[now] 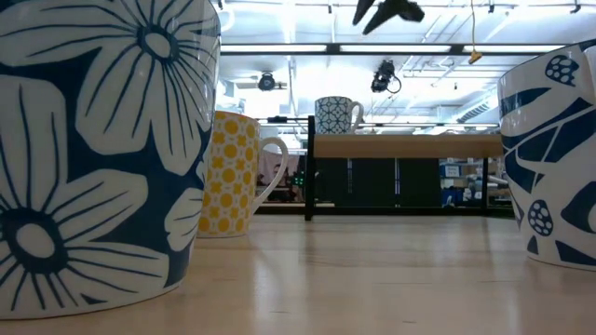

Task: Place coffee mugs
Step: Put the light blue pattern mug on the shelf

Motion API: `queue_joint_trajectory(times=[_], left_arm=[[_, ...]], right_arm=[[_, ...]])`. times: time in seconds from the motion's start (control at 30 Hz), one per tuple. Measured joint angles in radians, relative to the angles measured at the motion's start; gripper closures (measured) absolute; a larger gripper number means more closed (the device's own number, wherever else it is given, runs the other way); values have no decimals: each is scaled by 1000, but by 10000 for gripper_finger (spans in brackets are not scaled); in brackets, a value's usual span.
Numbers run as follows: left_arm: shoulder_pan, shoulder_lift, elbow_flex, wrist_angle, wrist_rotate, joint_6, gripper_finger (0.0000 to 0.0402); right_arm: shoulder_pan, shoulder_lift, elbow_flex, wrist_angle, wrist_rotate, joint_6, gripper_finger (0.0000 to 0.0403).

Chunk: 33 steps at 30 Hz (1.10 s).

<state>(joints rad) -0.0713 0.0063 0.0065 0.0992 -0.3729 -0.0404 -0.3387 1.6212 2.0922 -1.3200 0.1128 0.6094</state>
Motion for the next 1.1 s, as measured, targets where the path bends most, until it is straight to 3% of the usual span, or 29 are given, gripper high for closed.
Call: queue_joint_trajectory(times=[0.3, 0.53, 0.93, 1.1], left_arm=[[0, 0, 0, 0, 0, -1, 253], [0, 0, 0, 1, 0, -1, 253], [0, 0, 0, 1, 0, -2, 253], [0, 0, 0, 1, 0, -2, 253]], right_arm=[[309, 15, 0, -186, 70, 61, 261], [527, 24, -45, -229, 198, 201, 261], [755, 24, -334, -178, 195, 419, 260], [797, 25, -481, -78, 119, 418, 261]])
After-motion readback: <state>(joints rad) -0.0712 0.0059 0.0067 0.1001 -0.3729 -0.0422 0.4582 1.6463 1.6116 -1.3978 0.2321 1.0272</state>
